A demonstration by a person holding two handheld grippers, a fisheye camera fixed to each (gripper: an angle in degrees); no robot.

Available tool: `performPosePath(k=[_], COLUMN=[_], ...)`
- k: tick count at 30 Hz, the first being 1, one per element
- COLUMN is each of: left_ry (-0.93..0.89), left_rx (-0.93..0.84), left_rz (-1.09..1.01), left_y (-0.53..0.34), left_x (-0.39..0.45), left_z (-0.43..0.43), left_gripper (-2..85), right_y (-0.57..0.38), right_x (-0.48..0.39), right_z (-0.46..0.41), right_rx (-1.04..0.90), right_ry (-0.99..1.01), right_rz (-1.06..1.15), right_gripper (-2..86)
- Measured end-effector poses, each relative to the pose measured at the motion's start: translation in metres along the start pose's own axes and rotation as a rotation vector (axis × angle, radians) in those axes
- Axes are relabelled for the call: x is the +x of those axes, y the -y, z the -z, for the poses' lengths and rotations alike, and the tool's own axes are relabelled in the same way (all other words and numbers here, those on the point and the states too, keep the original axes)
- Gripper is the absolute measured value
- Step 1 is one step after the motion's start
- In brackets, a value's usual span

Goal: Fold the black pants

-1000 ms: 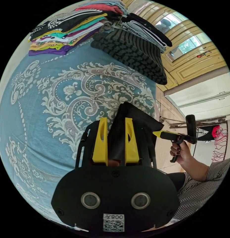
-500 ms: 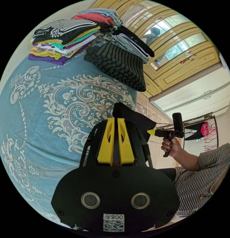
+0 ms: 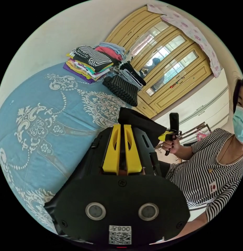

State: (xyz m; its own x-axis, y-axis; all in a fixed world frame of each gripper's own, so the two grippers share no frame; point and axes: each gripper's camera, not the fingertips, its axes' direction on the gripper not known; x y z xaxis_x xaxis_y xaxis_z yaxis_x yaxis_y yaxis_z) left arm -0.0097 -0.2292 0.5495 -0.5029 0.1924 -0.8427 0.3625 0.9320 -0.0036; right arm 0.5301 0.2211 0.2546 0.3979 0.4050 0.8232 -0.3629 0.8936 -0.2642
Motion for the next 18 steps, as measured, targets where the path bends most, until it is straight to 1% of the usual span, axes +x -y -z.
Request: performPosePath(k=[4, 8, 16, 18], left_ry=[0.019, 0.021, 0.032, 0.071], left_rx=[0.010, 0.015, 0.013, 0.004], left_rz=[0.098, 0.183, 0.332, 0.370], left_y=[-0.037, -0.061, -0.090, -0.095], left_x=[-0.019, -0.035, -0.061, -0.063], left_z=[0.046, 0.072, 0.114, 0.122], left_gripper=[2.4, 2.3, 2.0, 1.7], right_y=[-0.005, -0.012, -0.019, -0.019], right_x=[-0.028, -0.045, -0.060, -0.063], right_z=[-0.070, -0.139, -0.239, -0.259], right_rx=[-0.153, -0.303, -0.496, -0.532], right_ry=[0.010, -0.018, -0.094, -0.105], right_rz=[0.066, 0.108, 0.149, 0.158], right_gripper=[2.3, 2.3, 2.4, 2.4])
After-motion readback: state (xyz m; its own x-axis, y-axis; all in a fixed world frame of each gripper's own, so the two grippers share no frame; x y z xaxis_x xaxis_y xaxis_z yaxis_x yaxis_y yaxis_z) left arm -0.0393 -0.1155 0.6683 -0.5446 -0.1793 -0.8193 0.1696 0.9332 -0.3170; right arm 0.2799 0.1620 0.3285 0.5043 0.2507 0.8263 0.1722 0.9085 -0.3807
